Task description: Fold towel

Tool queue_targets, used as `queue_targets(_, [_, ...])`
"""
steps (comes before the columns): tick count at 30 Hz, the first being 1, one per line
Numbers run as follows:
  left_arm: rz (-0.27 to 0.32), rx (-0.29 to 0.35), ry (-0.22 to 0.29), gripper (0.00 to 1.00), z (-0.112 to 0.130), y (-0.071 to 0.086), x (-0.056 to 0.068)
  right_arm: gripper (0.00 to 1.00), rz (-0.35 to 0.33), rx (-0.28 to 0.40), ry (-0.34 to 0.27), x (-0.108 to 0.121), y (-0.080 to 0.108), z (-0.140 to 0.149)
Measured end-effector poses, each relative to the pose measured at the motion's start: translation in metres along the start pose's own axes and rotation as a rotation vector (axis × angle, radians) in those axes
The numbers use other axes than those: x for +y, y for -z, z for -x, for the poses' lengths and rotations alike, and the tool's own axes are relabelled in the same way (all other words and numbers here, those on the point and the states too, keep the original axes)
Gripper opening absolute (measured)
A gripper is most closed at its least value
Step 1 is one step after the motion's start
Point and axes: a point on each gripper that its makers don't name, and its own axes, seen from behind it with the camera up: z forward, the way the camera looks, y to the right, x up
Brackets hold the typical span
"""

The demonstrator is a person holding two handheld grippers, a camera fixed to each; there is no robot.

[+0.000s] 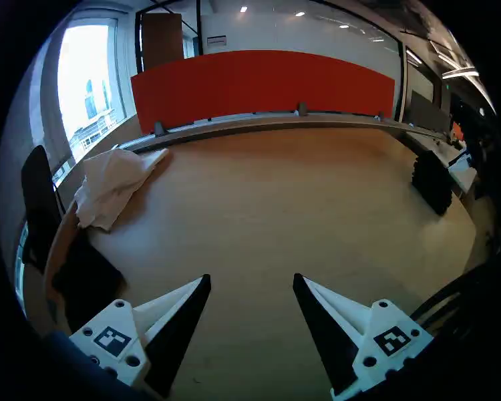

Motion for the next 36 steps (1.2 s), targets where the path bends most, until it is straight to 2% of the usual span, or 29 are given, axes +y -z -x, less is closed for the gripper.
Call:
queue_targets(18, [-0.025,-0.008,0.011,0.91,0.006,0.006,-0.008,0.96,-0.033,0.063,-0.006,-0.008,-0.017,-0.059])
queue_targets(27, [-0.035,-0.017,0.016,0.91,0.011,0.008,-0.009,0.96,-0.042,0.064,-0.007,-0.012,-0.029,-0.064])
queue_targets(36, [-0.048,-0.030,0.015,0.91,0.016,0.012,-0.010,0.96,-0.047,0.036,-0.027,-0.010,-0.046,-0.050])
